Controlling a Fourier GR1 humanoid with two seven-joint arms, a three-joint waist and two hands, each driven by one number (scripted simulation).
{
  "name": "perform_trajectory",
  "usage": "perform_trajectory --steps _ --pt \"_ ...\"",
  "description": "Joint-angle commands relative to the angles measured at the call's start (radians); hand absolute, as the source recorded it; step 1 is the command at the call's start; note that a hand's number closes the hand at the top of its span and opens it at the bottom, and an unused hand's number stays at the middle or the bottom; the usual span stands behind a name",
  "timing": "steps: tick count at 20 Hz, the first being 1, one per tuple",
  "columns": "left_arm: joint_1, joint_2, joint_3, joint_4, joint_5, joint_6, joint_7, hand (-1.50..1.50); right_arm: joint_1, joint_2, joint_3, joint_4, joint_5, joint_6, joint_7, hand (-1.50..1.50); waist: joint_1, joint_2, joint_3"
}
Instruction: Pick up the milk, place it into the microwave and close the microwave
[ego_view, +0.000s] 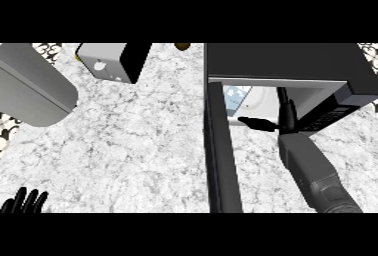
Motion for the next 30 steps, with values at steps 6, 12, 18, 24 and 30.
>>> perform_trajectory --steps 6,12,18,24,30 --pt "0.055 0.058 -0.053 -0.021 0.043 -0.150 -0.020 -1.50 0.173 0.103 0.036 -0.065 -0.025 0.264 -0.112 -1.50 -0.037 -0.012 0.000" --pt "-0.009 -0.027 -0.190 -0.004 -0.081 -0.088 0.022 -1.50 0.361 0.111 0.071 -0.198 -0.050 0.402 -0.164 -1.50 -0.064 -0.016 -0.001" --pt "-0.041 -0.013 -0.273 -0.053 -0.152 -0.101 0.096 -1.50 0.541 0.094 0.134 -0.470 -0.056 0.401 -0.053 -1.50 -0.066 -0.017 -0.002" --pt "-0.161 -0.057 -0.387 0.022 -0.306 0.013 0.125 1.50 0.761 0.065 0.146 -0.729 -0.154 0.573 -0.032 -1.50 -0.071 -0.014 -0.002" --pt "-0.349 -0.058 -0.481 0.118 -0.345 0.109 0.245 1.50 0.959 0.010 0.135 -1.027 -0.257 0.651 0.098 -1.50 -0.062 -0.008 -0.001"
